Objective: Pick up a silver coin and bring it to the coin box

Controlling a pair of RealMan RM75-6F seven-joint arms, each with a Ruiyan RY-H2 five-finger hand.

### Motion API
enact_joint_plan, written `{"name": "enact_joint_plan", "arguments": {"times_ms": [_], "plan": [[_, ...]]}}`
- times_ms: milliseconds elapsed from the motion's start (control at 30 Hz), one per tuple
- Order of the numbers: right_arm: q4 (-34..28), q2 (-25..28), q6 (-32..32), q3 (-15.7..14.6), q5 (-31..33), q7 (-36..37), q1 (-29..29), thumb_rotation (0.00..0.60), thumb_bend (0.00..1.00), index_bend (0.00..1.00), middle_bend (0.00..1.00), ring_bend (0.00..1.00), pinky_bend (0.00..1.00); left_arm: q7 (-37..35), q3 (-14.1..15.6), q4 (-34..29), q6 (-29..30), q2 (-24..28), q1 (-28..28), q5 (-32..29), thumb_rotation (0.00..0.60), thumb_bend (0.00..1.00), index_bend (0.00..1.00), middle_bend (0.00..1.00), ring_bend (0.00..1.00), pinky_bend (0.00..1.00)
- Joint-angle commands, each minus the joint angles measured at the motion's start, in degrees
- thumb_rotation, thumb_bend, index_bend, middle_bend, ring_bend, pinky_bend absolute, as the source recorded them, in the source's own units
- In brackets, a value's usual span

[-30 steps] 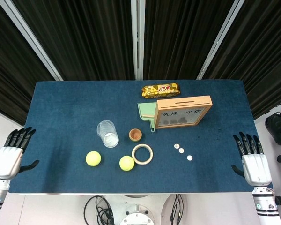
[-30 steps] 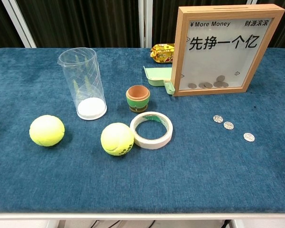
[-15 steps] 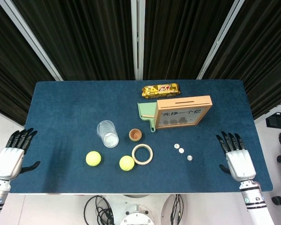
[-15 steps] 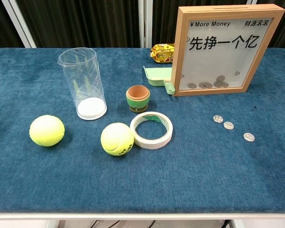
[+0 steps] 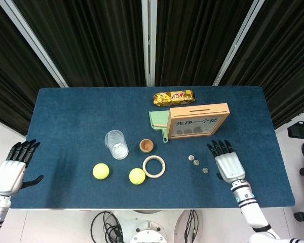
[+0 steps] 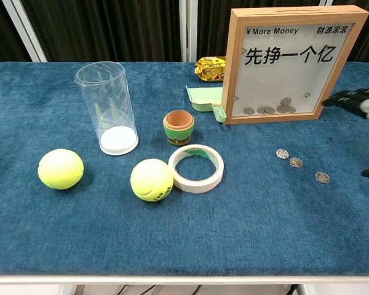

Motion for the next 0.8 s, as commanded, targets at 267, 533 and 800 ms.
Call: {"name": "enact_joint_plan", "arguments": {"times_ms": [267, 533, 800], "plan": [[3.2, -4.0, -1.6, -0.3, 3.3, -1.5, 2.7, 0.600, 0.05, 0.00, 0.00, 0.00, 0.00, -1.4, 0.3, 1.2, -0.2, -0.4, 0.1, 0.1, 0.600, 0.15, 0.05, 0.02, 0.00, 0.00], [5.7, -6.7, -1.3, -0.6, 3.2, -0.4, 3.9, 0.600, 0.05, 0.00, 0.00, 0.00, 0.00, -2.5, 0.3, 2.2, 0.0, -0.7, 0.2, 0.1, 0.600, 0.15, 0.05, 0.02, 0.00, 0.00], [7.2, -8.0, -1.7, -0.8, 4.3, -0.3, 5.0, 0.600, 0.05, 0.00, 0.00, 0.00, 0.00, -3.2, 0.3, 2.7, -0.2, -0.7, 0.1, -0.1, 0.600, 0.15, 0.05, 0.02, 0.00, 0.00]]}}
